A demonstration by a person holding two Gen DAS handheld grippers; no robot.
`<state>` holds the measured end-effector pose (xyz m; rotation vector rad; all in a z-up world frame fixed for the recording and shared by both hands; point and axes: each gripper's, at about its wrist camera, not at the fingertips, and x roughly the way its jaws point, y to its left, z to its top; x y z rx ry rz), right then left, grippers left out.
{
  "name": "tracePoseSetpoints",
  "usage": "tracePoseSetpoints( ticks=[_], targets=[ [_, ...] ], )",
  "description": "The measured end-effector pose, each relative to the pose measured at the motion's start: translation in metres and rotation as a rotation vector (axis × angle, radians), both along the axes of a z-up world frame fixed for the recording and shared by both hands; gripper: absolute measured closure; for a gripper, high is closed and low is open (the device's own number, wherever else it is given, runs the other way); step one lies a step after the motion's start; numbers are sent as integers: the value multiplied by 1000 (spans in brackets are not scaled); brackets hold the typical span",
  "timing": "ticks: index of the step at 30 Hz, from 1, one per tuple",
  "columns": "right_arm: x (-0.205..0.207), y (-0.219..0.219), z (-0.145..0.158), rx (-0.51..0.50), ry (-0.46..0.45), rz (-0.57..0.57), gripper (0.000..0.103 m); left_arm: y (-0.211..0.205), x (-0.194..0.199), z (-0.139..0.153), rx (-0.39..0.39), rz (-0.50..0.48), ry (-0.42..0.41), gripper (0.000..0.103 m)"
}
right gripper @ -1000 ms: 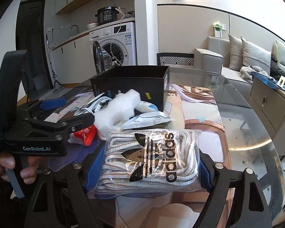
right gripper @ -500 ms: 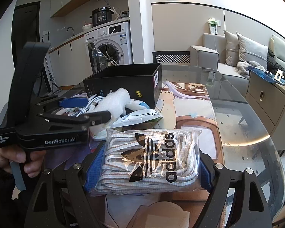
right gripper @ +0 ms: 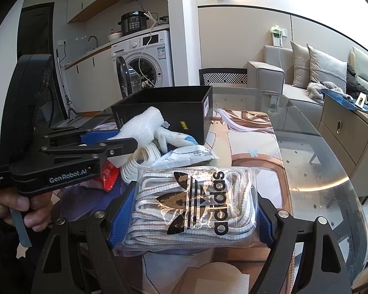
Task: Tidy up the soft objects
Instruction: 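Lift the adidas bag toward the black box while left tool grasps white foam, then lower the adidas bag into the black box and open the right tool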
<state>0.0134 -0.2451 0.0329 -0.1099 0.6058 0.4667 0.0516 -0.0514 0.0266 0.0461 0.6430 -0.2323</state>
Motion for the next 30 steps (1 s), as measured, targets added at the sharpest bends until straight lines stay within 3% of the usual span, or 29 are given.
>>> tracePoseSetpoints(
  ticks=[7,15,30],
  targets=[
    [2,16,20,-12,-38,31,20,31,-11,22,-94,51,-27,71],
    [26,42,46,-41,-72,78,19,47,-10,41,-93,99,-71,71],
    [103,72,76,-46,-65,50,19,62,38,49,-117,167,-46,71]
  ],
)
